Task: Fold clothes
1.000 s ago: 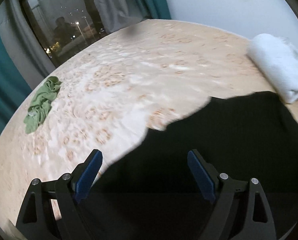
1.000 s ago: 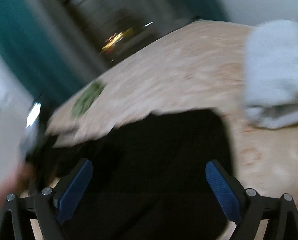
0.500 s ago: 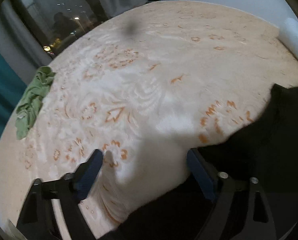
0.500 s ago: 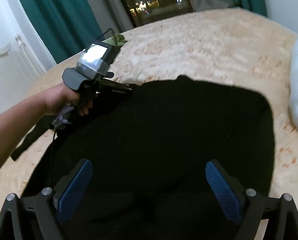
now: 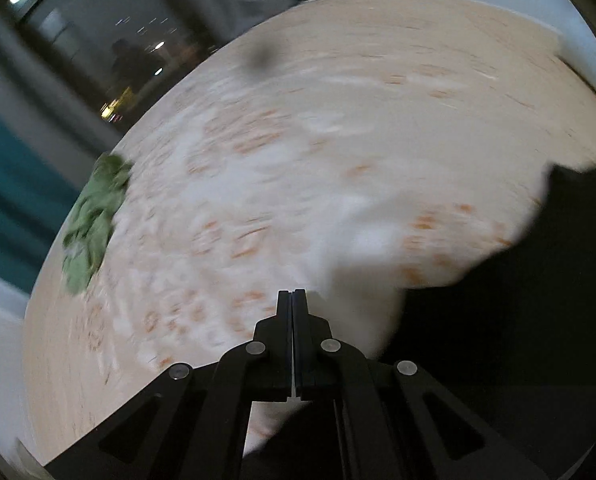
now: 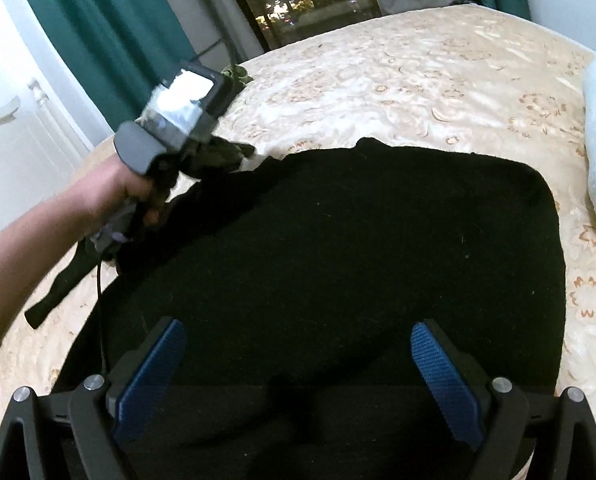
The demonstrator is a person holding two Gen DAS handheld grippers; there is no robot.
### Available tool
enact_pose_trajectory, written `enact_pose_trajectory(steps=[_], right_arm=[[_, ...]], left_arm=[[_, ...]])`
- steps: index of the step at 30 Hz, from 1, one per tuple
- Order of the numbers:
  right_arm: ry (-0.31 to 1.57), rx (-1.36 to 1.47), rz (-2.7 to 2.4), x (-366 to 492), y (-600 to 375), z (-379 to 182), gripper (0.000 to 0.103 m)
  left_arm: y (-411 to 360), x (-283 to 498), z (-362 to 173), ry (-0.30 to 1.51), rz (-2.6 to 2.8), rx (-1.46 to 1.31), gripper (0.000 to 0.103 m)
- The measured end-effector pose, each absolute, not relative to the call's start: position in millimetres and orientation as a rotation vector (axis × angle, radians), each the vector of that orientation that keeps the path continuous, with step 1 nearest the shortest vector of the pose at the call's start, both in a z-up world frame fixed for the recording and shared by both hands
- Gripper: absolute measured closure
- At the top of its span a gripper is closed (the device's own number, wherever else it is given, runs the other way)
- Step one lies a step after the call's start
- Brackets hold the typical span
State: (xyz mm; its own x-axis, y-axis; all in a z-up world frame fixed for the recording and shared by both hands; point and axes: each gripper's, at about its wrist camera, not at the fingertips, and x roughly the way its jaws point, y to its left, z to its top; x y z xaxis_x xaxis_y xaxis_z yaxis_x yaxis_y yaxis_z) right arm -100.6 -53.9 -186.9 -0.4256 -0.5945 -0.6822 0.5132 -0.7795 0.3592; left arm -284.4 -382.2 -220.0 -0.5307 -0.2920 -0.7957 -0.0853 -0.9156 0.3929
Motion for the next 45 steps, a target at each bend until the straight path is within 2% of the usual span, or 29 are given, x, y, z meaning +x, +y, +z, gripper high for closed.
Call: enact_pose_trajectory(steps=[3, 5, 6, 7, 8, 9, 16, 20, 24, 27, 30, 32, 33, 35, 36, 37, 38, 43, 45], right_arm=[[-0.137, 1.120, -2.196, -103, -53, -189, 0.008], [-0.148, 1.130, -2.188, -105, -52, -191, 0.008], [-0.154, 1.135, -2.184, -106, -52, -192, 0.008], [-0.160, 1.140, -2.180, -107, -51, -192, 0.008], [-0.169, 1.147, -2.176, -108, -51, -193, 0.008], [-0.176, 1.152, -2.172, -108, -50, -194, 0.008], [-0.164, 1.155, -2.161, -106, -54, -193, 0.008], [-0.149, 1.161, -2.150, -106, -55, -195, 0.008], [-0.155, 1.172, -2.141, -106, -54, -198, 0.008], [-0.164, 1.171, -2.136, -106, -53, -197, 0.008], [-0.172, 1.172, -2.133, -105, -52, -197, 0.008], [-0.169, 1.176, -2.134, -105, -53, -198, 0.008], [-0.166, 1.178, -2.134, -104, -53, -198, 0.008], [-0.160, 1.181, -2.137, -104, -54, -198, 0.008], [-0.157, 1.183, -2.138, -104, -54, -199, 0.008], [-0.153, 1.184, -2.139, -104, -54, -199, 0.008], [-0.150, 1.186, -2.140, -103, -55, -199, 0.008], [-0.123, 1.210, -2.146, -103, -57, -203, 0.008], [-0.119, 1.221, -2.146, -103, -57, -204, 0.008]], left_arm=[[-407, -285, -230, -0.347, -2.593, 1.665, 0.103], [-410, -281, -233, -0.283, -2.616, 1.760, 0.100], [-409, -277, -230, -0.272, -2.659, 1.773, 0.081], [-407, -273, -227, -0.264, -2.698, 1.789, 0.035], [-406, -271, -225, -0.263, -2.726, 1.794, 0.013], [-405, -269, -223, -0.265, -2.752, 1.790, 0.000], [-405, -275, -220, -0.124, -2.831, 1.744, 0.000], [-389, -269, -198, -0.178, -2.952, 1.566, 0.000], [-387, -273, -189, -0.286, -2.959, 1.483, 0.000], [-384, -280, -200, -0.427, -2.901, 1.535, 0.000], [-373, -274, -233, -0.668, -2.764, 1.612, 0.000], [-366, -270, -239, -0.715, -2.761, 1.538, 0.000], [-365, -269, -239, -0.703, -2.772, 1.527, 0.004], [-366, -270, -236, -0.662, -2.794, 1.539, 0.040], [-366, -272, -235, -0.708, -2.729, 1.475, 0.099], [-368, -276, -239, -0.788, -2.605, 1.358, 0.103], [-372, -279, -243, -0.833, -2.518, 1.266, 0.103], [-417, -291, -267, -0.687, -2.409, 1.279, 0.103], [-434, -291, -265, -0.574, -2.463, 1.326, 0.103]])
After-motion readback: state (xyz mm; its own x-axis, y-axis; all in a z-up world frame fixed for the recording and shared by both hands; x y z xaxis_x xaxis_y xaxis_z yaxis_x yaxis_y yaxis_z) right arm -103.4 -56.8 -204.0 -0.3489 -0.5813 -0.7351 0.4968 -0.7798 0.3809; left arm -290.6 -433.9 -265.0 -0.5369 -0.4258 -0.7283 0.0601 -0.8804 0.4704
